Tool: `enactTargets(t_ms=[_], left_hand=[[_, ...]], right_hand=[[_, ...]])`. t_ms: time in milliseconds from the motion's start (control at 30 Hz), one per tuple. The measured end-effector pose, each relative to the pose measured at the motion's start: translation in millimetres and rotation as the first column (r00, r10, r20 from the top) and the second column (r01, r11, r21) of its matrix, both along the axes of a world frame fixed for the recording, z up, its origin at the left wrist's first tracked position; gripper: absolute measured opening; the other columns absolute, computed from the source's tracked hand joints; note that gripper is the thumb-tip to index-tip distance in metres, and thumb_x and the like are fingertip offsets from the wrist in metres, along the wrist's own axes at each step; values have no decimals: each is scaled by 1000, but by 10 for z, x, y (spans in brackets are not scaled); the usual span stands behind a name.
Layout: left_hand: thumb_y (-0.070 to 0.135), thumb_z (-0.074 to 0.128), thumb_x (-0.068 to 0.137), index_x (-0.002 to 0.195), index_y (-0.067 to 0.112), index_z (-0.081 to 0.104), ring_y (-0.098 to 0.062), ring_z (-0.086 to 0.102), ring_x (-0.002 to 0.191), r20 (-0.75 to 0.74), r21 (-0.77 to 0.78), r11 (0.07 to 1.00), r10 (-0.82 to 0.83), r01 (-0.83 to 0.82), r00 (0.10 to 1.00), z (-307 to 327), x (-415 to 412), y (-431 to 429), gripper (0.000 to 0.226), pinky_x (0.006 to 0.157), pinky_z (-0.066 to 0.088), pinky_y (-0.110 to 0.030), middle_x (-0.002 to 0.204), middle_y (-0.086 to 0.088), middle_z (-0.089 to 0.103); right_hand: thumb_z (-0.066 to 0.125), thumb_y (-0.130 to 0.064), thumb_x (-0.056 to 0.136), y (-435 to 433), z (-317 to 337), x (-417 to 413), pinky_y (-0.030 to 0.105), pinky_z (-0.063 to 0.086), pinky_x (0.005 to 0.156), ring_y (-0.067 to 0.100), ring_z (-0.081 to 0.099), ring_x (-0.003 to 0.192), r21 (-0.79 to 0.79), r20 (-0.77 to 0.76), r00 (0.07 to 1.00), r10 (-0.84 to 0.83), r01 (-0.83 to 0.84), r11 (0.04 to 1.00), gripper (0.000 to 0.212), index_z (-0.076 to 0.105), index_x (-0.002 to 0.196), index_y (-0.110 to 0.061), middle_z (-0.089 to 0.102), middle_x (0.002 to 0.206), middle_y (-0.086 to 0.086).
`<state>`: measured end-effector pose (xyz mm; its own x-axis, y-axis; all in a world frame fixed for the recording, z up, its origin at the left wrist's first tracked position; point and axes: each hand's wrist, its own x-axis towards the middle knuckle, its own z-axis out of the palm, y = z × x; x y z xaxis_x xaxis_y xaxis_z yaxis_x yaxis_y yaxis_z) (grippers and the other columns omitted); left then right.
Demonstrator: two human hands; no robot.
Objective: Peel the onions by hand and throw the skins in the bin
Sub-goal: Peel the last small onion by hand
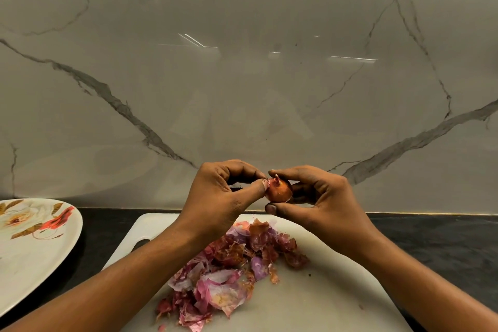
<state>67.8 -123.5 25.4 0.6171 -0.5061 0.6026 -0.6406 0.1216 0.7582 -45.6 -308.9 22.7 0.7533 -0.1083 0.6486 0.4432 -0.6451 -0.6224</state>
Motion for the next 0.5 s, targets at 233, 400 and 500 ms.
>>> enactTargets(t_ms=[233,400,500], left_hand=[[13,78,92,95,14,81,-16,78,86,-44,5,1000,-10,10,999,17,14,-2,4,86,64,-49,91,0,79],[11,81,90,90,14,81,-19,78,84,-68,-13,1000,-4,4,998,11,10,7,3,86,64,-49,87,-1,79],[10,85,85,87,14,82,-19,76,86,-45,-14,1000,-23,23,999,11,-9,17,6,84,65,-44,85,1,79]], right_hand=[[91,-21,72,-6,28,-11,34,65,86,18,79,96,171,-66,996,60,-48,984,57,73,126,-27,79,114,-6],[87,0,77,-76,60,-19,36,64,91,21,77,104,260,-52,995,79,-63,963,55,74,125,-23,78,118,-6],[85,7,79,-88,45,-13,38,63,94,19,76,109,240,-63,995,78,-61,969,56,73,126,-22,77,121,-5]])
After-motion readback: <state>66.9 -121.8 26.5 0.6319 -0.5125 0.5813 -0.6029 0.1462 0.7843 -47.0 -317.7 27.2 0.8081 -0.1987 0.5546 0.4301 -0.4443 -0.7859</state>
